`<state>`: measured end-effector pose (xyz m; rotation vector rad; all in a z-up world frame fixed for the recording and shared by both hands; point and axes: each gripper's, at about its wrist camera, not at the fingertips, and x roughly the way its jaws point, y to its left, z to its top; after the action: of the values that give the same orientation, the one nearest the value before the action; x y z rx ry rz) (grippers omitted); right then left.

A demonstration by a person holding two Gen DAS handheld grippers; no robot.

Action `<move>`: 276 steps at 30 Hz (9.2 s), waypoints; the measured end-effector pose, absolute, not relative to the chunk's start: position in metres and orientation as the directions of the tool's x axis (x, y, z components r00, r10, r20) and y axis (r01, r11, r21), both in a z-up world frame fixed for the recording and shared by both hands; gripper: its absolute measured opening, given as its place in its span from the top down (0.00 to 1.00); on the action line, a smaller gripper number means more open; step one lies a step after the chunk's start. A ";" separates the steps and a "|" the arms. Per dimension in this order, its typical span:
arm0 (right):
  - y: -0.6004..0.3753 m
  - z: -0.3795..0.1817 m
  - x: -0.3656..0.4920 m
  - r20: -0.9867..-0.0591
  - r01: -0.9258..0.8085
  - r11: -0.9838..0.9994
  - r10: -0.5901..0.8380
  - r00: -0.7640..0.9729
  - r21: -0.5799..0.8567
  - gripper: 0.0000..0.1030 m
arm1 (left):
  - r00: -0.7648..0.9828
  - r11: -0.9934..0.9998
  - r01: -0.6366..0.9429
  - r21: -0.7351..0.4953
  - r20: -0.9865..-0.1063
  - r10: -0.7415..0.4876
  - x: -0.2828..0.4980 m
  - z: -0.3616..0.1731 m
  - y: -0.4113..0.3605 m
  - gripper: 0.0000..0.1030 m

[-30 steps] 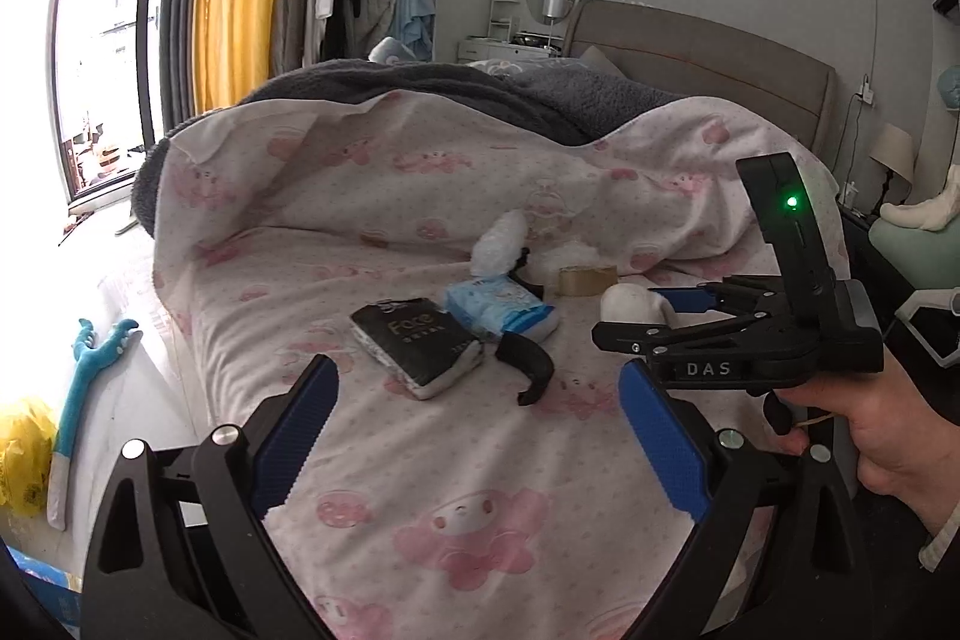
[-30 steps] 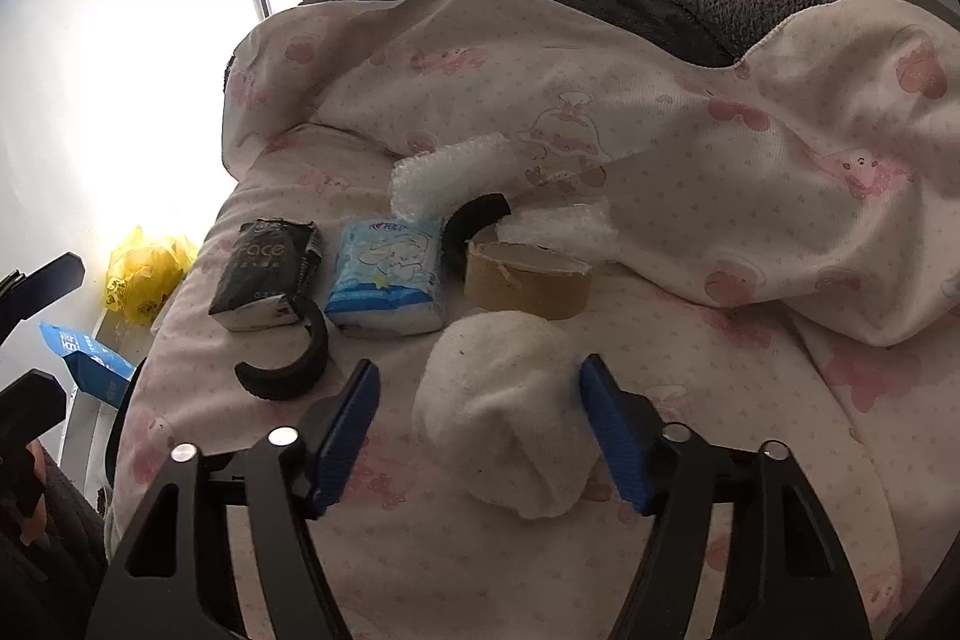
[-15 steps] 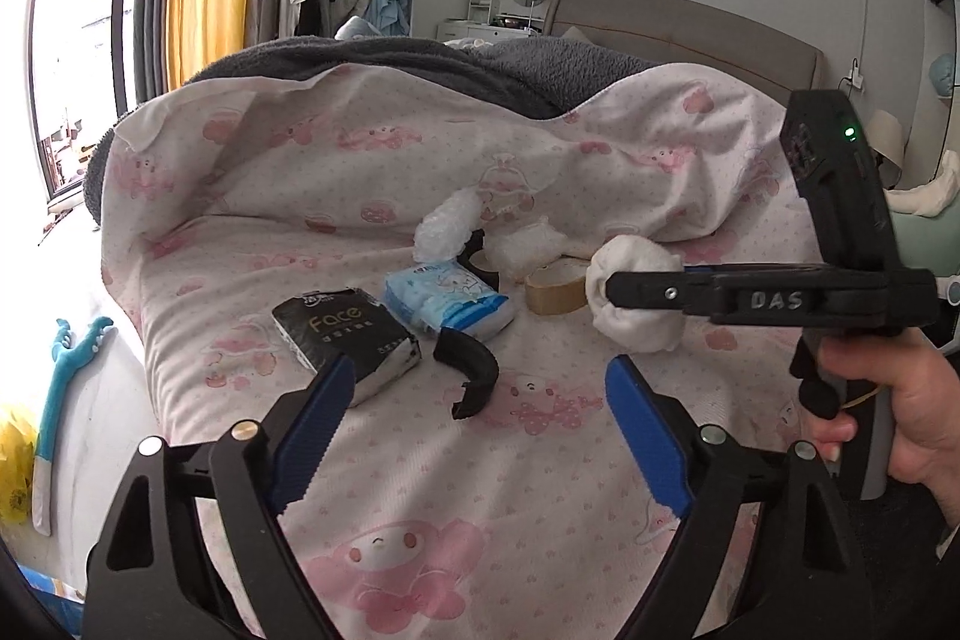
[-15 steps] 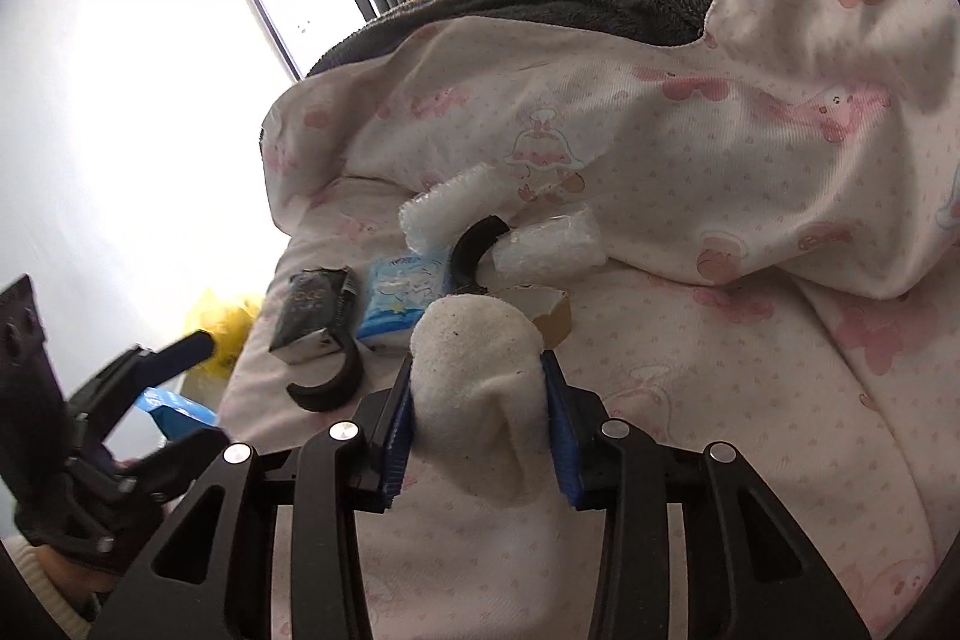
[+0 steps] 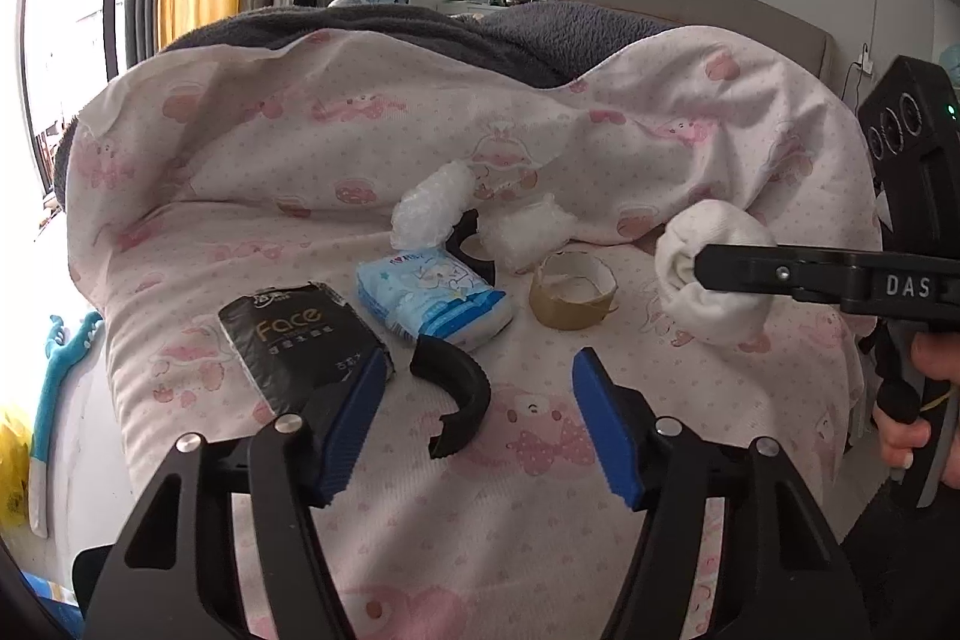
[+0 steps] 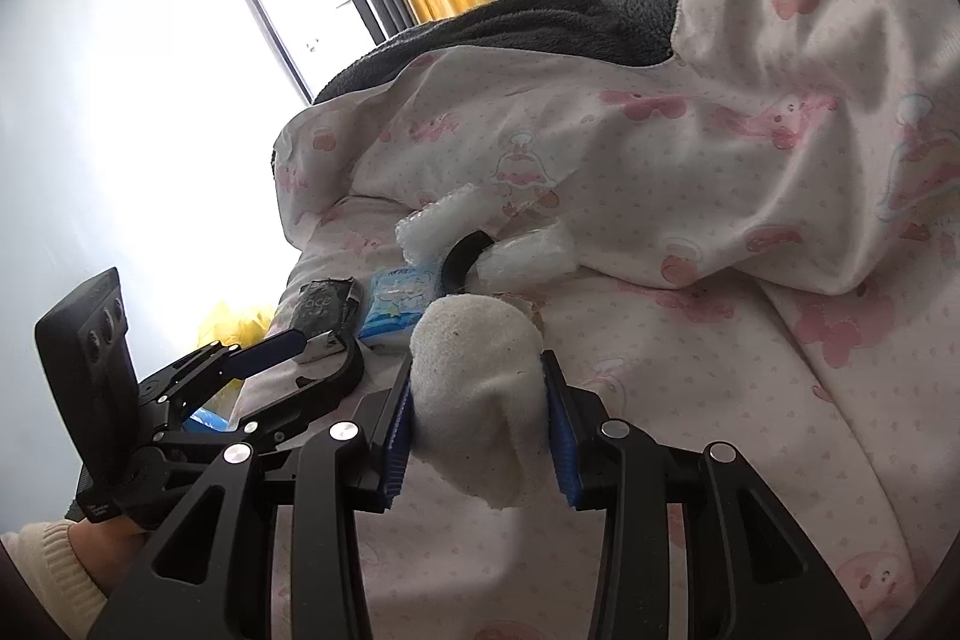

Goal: Collect trash
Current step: 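Grasp the black hair band with the left gripper while the right gripper holds the tissue, then carry the hair band to the bin and open the left gripper while the right carries the tissue, then lower the white tissue in the right gripper into the black bin and open, then move both tools back over the items on the duvet, then close the right gripper on the cardboard tape core, then grasp the black Face tissue pack with the left gripper while the right holds the tape core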

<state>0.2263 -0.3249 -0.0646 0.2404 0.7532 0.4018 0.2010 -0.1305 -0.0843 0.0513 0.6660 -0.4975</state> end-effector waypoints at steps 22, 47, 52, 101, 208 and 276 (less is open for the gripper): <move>-0.336 -0.068 0.224 -0.610 -0.264 0.894 0.441 0.658 0.361 0.62 | 0.610 0.895 0.411 -0.175 -0.677 -0.413 0.236 -0.108 -0.131 0.74; -0.257 -0.036 0.224 -0.582 -0.351 0.875 0.484 0.654 0.333 0.62 | 0.677 0.897 0.418 -0.142 -0.610 -0.412 0.195 -0.065 -0.072 0.76; -0.225 -0.026 0.227 -0.572 -0.394 0.861 0.508 0.644 0.321 0.62 | 0.693 0.917 0.376 -0.135 -0.616 -0.375 0.189 -0.063 -0.045 0.76; 0.044 -0.063 0.232 -0.712 -0.611 0.734 0.596 0.370 0.296 0.62 | 0.322 0.988 -0.006 -0.151 -0.936 -0.141 0.145 -0.214 0.179 0.76; -0.171 -0.055 0.270 -0.673 -0.404 0.913 0.340 0.657 0.067 0.19 | 0.773 0.953 0.208 -0.222 -0.560 -0.299 0.179 -0.034 0.043 0.05; -0.260 -0.067 0.281 -0.685 -0.358 0.920 0.366 0.631 0.161 0.48 | 0.660 0.963 0.255 -0.083 -0.713 -0.236 0.255 -0.100 -0.088 0.34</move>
<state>0.2807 -0.2604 -0.0668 0.0102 0.7859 0.4144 0.2551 -0.0880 -0.1000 0.0247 0.8029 -0.2776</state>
